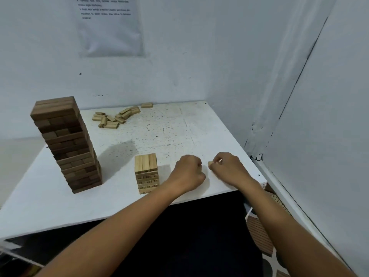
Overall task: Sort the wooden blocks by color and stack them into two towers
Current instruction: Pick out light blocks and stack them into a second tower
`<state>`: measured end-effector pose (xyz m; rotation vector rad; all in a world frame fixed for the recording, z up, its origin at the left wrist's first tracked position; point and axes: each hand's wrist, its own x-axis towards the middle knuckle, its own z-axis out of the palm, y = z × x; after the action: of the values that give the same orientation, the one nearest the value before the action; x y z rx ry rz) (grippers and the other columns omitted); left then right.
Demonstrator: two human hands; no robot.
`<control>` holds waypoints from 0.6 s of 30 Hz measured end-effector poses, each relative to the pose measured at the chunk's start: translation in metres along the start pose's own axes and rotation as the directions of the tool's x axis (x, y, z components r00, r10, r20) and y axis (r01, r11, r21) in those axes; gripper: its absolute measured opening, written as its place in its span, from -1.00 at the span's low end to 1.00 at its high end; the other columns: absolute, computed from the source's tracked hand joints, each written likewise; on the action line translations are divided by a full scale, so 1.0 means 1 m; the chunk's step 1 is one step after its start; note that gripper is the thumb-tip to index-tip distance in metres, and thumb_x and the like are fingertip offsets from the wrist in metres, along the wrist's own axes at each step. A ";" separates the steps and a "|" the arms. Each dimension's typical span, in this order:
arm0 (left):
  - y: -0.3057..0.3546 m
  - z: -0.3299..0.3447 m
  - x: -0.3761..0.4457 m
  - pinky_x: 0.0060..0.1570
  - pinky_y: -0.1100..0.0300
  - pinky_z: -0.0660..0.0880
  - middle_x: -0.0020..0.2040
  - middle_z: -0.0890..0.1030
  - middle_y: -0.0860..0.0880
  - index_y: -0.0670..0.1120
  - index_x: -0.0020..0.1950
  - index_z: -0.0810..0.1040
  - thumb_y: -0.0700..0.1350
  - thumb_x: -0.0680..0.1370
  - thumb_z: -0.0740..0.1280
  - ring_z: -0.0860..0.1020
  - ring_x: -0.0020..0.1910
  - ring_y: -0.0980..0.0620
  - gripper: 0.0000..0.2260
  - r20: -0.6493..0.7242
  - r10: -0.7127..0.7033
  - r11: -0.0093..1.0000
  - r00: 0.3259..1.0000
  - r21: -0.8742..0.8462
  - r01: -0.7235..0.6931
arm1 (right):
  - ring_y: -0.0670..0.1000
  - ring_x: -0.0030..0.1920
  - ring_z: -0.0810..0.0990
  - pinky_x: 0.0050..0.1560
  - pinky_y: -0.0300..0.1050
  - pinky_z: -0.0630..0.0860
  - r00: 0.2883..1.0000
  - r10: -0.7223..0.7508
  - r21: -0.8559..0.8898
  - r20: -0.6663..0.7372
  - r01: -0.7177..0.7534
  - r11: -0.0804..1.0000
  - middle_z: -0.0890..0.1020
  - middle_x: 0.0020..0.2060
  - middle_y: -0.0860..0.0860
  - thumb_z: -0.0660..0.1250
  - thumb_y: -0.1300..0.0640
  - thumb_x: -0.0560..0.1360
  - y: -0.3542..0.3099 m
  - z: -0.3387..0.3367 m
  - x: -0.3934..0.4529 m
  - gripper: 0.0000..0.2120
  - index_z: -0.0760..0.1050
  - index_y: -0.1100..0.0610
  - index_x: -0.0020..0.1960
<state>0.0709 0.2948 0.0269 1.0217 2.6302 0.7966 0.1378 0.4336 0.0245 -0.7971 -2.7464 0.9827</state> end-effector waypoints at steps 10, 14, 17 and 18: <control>-0.011 0.006 -0.008 -0.27 0.17 0.25 -0.24 0.41 -0.07 -0.08 -0.36 0.38 -0.03 0.47 0.28 0.47 -0.07 -0.13 -0.76 -0.017 -0.001 0.996 1.000 -0.093 -0.001 | 0.17 0.06 0.59 0.00 -0.04 0.51 1.000 0.003 -0.024 0.028 -0.003 1.000 0.63 0.06 0.15 0.27 0.11 0.51 -0.013 0.015 -0.001 -0.71 0.58 0.26 0.12; -0.015 0.002 -0.013 -0.06 -0.03 0.50 -0.06 0.58 -0.16 -0.14 -0.12 0.51 -0.07 0.37 0.29 0.54 -0.11 -0.05 -0.82 0.013 0.086 0.992 0.996 -0.092 -0.085 | 0.05 0.01 0.60 -0.03 -0.24 0.45 1.000 -0.007 0.087 0.026 0.005 0.996 0.63 0.05 0.09 0.23 0.29 0.48 -0.001 0.005 0.000 -0.64 0.54 0.19 0.26; -0.019 0.002 -0.014 -0.10 0.10 0.50 -0.09 0.59 -0.06 -0.18 0.05 0.62 -0.20 0.39 0.39 0.53 -0.16 0.00 -0.76 -0.001 0.117 0.985 0.993 -0.126 -0.116 | -0.13 -0.28 0.52 -0.31 -0.38 0.35 0.995 -0.022 0.115 -0.097 0.033 0.993 0.58 -0.30 -0.07 0.26 0.31 0.46 0.008 0.004 -0.002 -0.71 0.59 0.14 0.13; -0.020 0.003 -0.014 -0.12 0.20 0.46 -0.09 0.57 -0.01 -0.16 0.12 0.63 -0.22 0.40 0.40 0.52 -0.16 0.03 -0.71 -0.006 0.118 0.984 0.993 -0.130 -0.118 | -0.12 -0.29 0.52 -0.30 -0.32 0.36 0.993 -0.018 0.109 -0.120 0.031 0.994 0.56 -0.34 -0.10 0.30 0.29 0.45 0.010 0.005 -0.002 -0.75 0.60 0.11 0.08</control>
<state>0.0705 0.2743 0.0136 1.1498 2.4971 0.9785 0.1429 0.4362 0.0147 -0.7755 -2.5707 1.0375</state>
